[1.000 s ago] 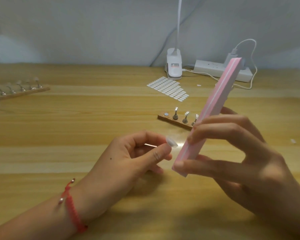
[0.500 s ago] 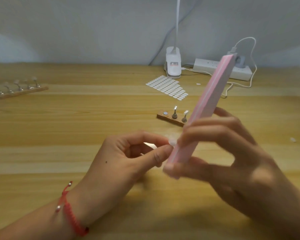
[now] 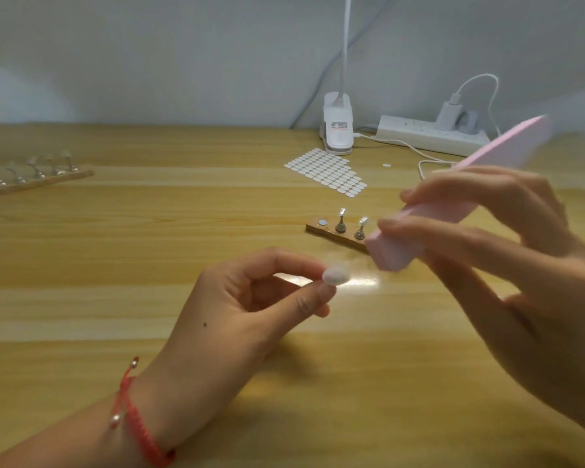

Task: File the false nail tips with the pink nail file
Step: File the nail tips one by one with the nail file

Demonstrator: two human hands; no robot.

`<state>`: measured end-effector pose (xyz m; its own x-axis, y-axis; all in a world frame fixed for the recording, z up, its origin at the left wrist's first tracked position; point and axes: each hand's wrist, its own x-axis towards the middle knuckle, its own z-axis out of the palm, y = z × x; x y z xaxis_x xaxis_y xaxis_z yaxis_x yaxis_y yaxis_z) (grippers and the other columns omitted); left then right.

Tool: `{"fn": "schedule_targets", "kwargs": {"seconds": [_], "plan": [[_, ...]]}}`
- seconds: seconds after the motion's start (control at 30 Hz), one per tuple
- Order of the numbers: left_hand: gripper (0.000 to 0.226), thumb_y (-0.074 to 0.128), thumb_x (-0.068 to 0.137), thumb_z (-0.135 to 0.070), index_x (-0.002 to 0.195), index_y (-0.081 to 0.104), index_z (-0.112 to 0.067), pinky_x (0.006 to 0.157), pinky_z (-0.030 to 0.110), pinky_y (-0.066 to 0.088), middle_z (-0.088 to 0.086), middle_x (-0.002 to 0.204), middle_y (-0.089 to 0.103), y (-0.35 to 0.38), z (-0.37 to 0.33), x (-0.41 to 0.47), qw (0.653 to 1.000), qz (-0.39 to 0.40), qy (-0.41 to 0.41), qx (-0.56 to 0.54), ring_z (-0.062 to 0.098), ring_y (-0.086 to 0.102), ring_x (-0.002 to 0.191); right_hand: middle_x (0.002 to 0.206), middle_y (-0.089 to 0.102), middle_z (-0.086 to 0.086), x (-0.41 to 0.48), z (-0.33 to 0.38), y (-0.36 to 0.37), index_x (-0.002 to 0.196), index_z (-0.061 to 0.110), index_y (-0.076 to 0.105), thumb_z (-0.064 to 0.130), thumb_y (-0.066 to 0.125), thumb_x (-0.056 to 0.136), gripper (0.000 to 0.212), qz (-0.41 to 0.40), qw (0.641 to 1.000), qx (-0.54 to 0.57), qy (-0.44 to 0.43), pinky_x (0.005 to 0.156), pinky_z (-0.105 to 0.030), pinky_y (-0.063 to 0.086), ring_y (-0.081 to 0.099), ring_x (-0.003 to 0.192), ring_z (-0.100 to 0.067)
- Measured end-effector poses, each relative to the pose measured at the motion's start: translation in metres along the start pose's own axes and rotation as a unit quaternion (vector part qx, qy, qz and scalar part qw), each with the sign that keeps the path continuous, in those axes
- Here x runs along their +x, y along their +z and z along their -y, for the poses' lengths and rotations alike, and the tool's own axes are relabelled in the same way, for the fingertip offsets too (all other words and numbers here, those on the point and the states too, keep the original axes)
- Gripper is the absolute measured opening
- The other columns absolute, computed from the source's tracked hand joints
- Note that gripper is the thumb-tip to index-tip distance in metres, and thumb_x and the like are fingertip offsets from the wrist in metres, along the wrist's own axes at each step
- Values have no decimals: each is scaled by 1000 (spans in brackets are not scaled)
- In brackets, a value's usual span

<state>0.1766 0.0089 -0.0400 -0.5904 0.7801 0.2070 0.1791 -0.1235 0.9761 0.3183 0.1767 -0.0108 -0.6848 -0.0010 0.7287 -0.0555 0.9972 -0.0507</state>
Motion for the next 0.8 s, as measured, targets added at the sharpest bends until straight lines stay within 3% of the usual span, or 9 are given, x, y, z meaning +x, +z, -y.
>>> {"fn": "schedule_targets", "kwargs": {"seconds": [0.13,0.3,0.4,0.5,0.6,0.73,0.8], "plan": [[17,74,70,-44,83,74,-33,63,11,47,-2,68,73,1,1,-2,999,10,41,24,5,69,67,123,62,-6,-1,-3,-1,122,33,59,21,56,98,27,-10,995,-94,22,97,-49,26,51,122,-29],[17,70,71,-46,84,74,-36,63,7,44,-3,67,72,0,2,-2,998,0,52,43,5,68,65,123,63,3,2,-13,-7,122,40,57,25,58,96,30,8,994,-99,54,92,-54,32,54,120,-25],[17,70,71,-47,84,74,-37,60,10,44,-4,66,72,0,3,-1,997,3,50,53,4,67,63,109,59,17,2,-19,-8,137,38,47,35,57,95,43,16,991,-100,85,83,-52,35,61,96,-16],[17,70,71,-49,83,73,-38,54,10,38,-5,63,70,-1,4,-1,997,4,52,60,0,62,58,96,56,21,1,-22,-3,142,30,45,36,57,93,51,32,991,-79,105,80,-37,28,48,79,-3],[20,70,69,-52,82,73,-37,52,7,35,-5,60,68,-1,5,-1,996,-2,56,64,-3,56,54,97,59,10,-3,-22,6,140,26,41,32,49,91,50,70,991,-36,108,82,-37,33,37,89,2],[20,72,68,-49,79,74,-32,57,14,44,-12,67,68,0,4,0,996,-5,67,56,4,59,61,110,59,-4,-2,-12,5,126,26,62,40,51,92,39,76,991,7,113,84,-37,41,54,96,-23],[16,73,70,-46,78,74,-32,61,16,46,-13,75,69,0,3,0,994,-4,89,71,3,59,65,108,61,0,-2,-1,4,116,26,67,37,60,89,30,44,990,87,106,85,-26,44,60,96,-17]]}}
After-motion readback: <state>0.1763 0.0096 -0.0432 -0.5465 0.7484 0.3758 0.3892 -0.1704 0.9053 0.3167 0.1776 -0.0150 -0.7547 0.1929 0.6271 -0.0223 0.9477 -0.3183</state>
